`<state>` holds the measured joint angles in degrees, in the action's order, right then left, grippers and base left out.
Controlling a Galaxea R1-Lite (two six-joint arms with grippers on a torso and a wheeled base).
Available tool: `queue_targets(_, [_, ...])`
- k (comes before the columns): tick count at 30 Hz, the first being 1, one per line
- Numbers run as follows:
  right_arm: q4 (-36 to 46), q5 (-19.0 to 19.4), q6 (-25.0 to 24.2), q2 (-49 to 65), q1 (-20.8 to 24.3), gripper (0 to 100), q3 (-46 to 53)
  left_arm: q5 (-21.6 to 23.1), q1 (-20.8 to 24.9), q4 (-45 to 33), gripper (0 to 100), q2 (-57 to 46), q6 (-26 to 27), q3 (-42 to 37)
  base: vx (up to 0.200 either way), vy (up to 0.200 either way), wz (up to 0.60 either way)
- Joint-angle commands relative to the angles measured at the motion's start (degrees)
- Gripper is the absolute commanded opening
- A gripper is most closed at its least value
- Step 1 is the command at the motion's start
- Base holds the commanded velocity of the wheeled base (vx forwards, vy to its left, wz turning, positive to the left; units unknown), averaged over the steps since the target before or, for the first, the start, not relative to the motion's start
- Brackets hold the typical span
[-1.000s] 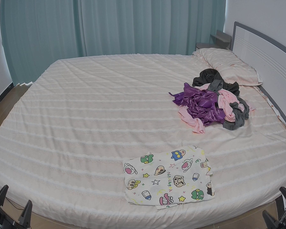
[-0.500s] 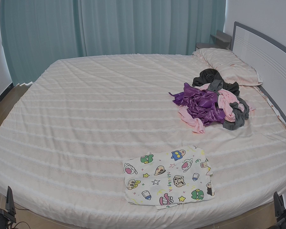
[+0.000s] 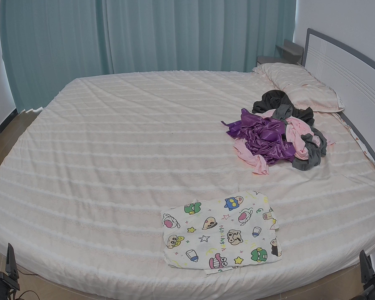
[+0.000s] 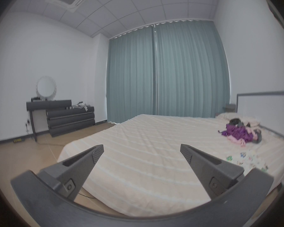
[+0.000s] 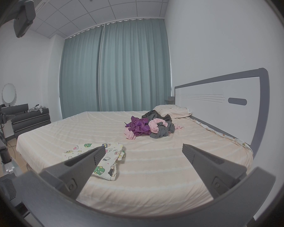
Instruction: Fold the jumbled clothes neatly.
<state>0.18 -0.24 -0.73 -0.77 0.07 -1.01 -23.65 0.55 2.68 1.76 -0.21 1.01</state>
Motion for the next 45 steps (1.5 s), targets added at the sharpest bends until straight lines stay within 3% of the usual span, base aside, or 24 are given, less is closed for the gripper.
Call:
queue_targets(1, [0.0, 0.2, 0.3, 0.8, 0.0, 100, 1.0, 1.1, -0.4, 0.2, 100, -1.8, -4.1, -1.0, 0.0, 0.0, 0.0])
queue_targets(3, [0.0, 0.2, 0.4, 0.8, 0.0, 100, 1.0, 1.1, -0.4, 0.3, 100, -1.8, -9.1, -1.0, 0.0, 0.0, 0.0])
queue_targets(8, [0.1, 0.2, 0.4, 0.8, 0.0, 100, 1.0, 3.1, -0.4, -0.3, 100, -1.8, -9.6, -0.8, 0.0, 0.0, 0.0])
queue_targets(14, [0.1, 0.2, 0.5, -0.1, 0.9, 100, 1.0, 18.8, -0.4, -1.8, 100, -1.8, -2.3, -1.0, 0.0, 0.0, 0.0])
queue_targets(16, [0.1, 0.2, 0.5, -0.8, 1.2, 100, 1.0, 21.0, -0.4, -2.4, 100, -1.8, -0.7, -1.0, 0.0, 0.0, 0.0])
queue_targets(22, [0.1, 0.4, 0.6, 0.8, 0.3, 100, 1.0, 20.3, -0.5, -2.2, 100, -1.8, -2.3, -1.0, 0.0, 0.0, 0.0])
queue_targets(30, [0.0, 0.4, 0.5, 0.8, 0.3, 100, 1.0, 20.4, -0.5, -2.5, 100, -1.8, 0.3, -1.0, 0.0, 0.0, 0.0])
queue_targets(45, [0.2, 0.9, 1.4, 0.8, 0.3, 100, 1.0, 20.2, -0.5, -2.3, 100, -1.8, 0.1, -1.0, 0.0, 0.0, 0.0])
